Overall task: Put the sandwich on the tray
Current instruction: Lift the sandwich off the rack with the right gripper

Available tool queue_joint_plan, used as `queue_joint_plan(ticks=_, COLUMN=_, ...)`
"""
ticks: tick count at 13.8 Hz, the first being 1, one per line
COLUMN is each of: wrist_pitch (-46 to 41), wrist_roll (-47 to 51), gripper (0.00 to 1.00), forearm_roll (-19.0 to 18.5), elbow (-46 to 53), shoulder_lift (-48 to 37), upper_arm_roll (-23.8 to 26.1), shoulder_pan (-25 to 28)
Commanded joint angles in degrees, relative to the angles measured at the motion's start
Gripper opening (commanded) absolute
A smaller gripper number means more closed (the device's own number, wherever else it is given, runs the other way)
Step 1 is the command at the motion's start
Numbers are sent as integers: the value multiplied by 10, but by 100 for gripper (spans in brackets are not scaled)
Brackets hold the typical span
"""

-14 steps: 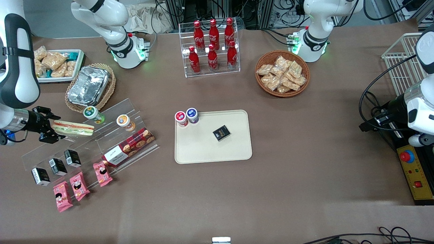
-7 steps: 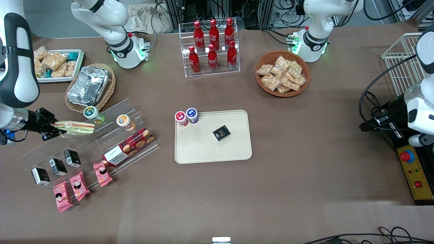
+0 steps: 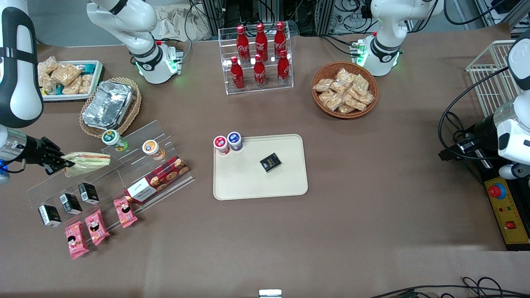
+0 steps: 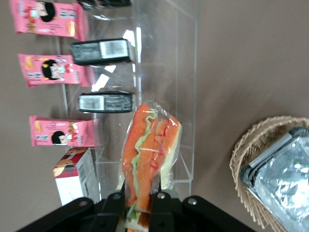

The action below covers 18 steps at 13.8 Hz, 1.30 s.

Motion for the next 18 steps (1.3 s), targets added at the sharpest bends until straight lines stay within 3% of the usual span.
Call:
queue_joint_plan(ticks=1, wrist_pitch=-42, wrist_roll=-55, gripper=9, forearm_roll=11, elbow=61, shoulder_lift=3, upper_arm_roll=-2, shoulder_pan=0)
queue_joint_plan(ticks=6, wrist_pitch=-78, wrist_roll=-140, gripper=8, forearm_roll=10, elbow=168, shoulder_lift=32, upper_arm_roll=-1, shoulder_pan=28)
queue_joint_plan(ticks=12, wrist_pitch=-77, wrist_roll=-325, gripper=8, forearm_roll=6, elbow=197, shoulder_lift=32, upper_arm_roll=-2, shoulder_pan=97)
queue_joint_plan(ticks=18, wrist_pitch=-73, wrist_roll=-411, gripper=9, forearm_roll=7, elbow=197, shoulder_lift=31, upper_arm_roll=-2, shoulder_pan=242)
